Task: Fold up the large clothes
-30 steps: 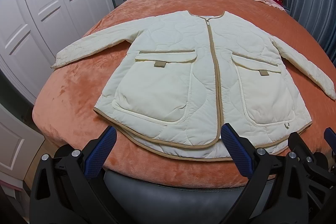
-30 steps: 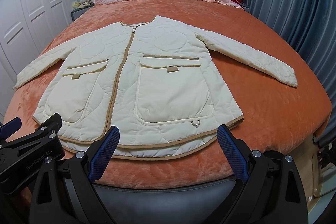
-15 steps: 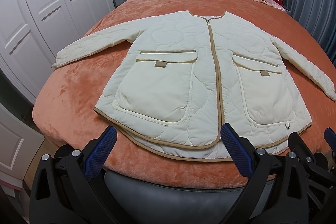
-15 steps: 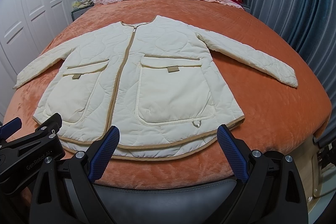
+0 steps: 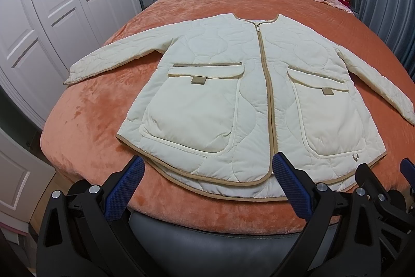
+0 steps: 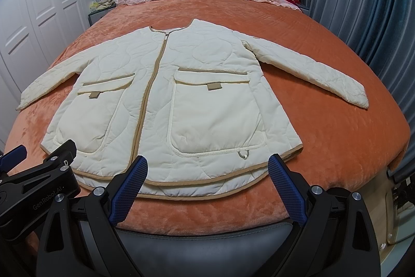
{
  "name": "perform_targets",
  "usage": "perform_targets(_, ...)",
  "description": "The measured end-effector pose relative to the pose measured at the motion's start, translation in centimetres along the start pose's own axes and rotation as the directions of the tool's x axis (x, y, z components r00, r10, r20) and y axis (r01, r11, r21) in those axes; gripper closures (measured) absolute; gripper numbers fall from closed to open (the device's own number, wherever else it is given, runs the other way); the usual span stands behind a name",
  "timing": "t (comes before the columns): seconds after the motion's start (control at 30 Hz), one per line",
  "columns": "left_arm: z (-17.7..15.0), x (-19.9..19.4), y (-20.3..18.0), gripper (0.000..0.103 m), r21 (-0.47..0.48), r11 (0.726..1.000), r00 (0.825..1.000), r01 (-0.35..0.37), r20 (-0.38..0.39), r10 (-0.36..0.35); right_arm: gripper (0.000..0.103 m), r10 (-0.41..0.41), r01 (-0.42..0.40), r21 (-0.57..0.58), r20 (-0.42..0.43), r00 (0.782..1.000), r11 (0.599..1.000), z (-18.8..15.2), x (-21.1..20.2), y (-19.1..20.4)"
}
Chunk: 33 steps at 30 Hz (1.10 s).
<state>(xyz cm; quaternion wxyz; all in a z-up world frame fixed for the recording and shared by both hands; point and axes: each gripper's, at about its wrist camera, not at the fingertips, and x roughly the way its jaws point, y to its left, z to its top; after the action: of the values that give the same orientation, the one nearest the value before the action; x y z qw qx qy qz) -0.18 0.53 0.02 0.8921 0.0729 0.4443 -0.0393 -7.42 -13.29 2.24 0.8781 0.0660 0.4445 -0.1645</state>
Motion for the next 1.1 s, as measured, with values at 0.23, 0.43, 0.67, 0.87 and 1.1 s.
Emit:
perform_targets(0.23, 0.0, 0.0, 0.0, 0.007, -0.001, 1.0, 1.0, 0.001, 0.0, -0.001, 0.011, 0.0, 0.0, 0.001, -0.001, 1.0, 1.0, 0.0, 0.0, 0.0)
perform_targets(0.43, 0.0, 0.1, 0.0, 0.007, 0.002, 1.0, 1.0, 0.002, 0.0, -0.002, 0.011, 0.004, -0.004, 0.006, -0.004, 1.0, 1.0, 0.0, 0.1, 0.0)
perform_targets(0.67, 0.0, 1.6, 0.2, 0.006, -0.005, 0.999, 0.999, 0.042, -0.013, -0.042, 0.011, 0.017, -0.016, 0.057, -0.021, 1.0, 0.998, 0.9, 2.5, -2.3)
perform_targets(0.87, 1.9, 4.2, 0.5, 0.006, -0.044, 0.999, 0.999, 0.01, -0.039, -0.011, 0.011, -0.067, 0.069, 0.25, -0.018, 0.998, 0.966, 4.5, 6.6, -12.0)
perform_targets(1.1, 4.7, 8.2, 1.2, 0.006, -0.06, 0.996, 0.997, -0.059, -0.056, 0.056, 0.011, -0.157, 0.151, 0.53, -0.035, 0.987, 0.834, 8.2, 12.5, -26.4)
